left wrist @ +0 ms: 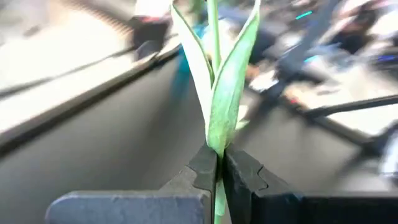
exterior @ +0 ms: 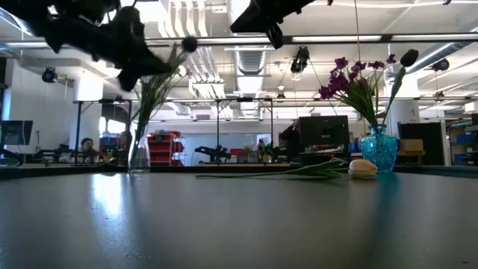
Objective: Sort flowers into vase by color
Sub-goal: Put the black flower into the blue vase
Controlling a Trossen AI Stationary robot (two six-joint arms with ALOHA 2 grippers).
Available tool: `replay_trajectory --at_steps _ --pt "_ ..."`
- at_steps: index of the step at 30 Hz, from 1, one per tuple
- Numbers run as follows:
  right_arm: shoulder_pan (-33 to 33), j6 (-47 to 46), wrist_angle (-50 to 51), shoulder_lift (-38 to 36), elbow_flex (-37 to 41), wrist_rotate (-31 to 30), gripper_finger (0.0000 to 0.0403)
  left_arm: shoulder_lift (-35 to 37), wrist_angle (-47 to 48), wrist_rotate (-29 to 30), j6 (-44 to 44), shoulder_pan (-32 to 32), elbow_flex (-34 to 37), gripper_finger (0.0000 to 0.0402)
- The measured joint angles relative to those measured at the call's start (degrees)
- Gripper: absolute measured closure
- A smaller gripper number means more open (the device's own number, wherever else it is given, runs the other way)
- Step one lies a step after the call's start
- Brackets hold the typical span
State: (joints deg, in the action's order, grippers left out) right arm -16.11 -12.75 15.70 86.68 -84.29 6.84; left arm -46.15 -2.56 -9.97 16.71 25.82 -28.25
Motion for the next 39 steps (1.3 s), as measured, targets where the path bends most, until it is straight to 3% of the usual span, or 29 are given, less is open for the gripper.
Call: replay_trajectory --at_steps 3,8,16,21,26,31,39 --pt "2.6 -0.9 -0.8 0.1 1.1 -5.2 0.0393 -4.2 -8.4 -12.0 -1.0 5.0 -1.7 0.0401" --pt "5.6 -4.2 -6.2 1.4 1.1 -8.9 0.0383 -12.4 -15.2 -27.5 -3.8 10.1 -6.8 0.0401" --pt "8.2 -10.7 -15.3 3.2 1.1 -18.3 0.0292 -22.9 -19.2 -40.9 -6.0 11.0 -15.9 0.0402" --pt "8.3 -12.9 -18.3 3.4 1.1 -19.1 0.0241 -26.7 -21.9 -42.4 -5.9 11.0 -19.3 0.0402" --pt "8.3 -12.8 -18.2 3.4 1.1 -18.9 0.0234 -29.9 -23.3 -43.3 -4.1 10.9 -21.8 0.0401" --pt "8.2 -10.9 -19.0 3.4 1.1 -19.1 0.0272 -32.4 -28.0 -43.4 -1.6 10.6 -22.0 0.0401" --pt "8.1 -7.7 -18.8 3.2 1.1 -19.6 0.0379 -34.3 -33.0 -43.7 2.4 9.9 -22.0 0.04"
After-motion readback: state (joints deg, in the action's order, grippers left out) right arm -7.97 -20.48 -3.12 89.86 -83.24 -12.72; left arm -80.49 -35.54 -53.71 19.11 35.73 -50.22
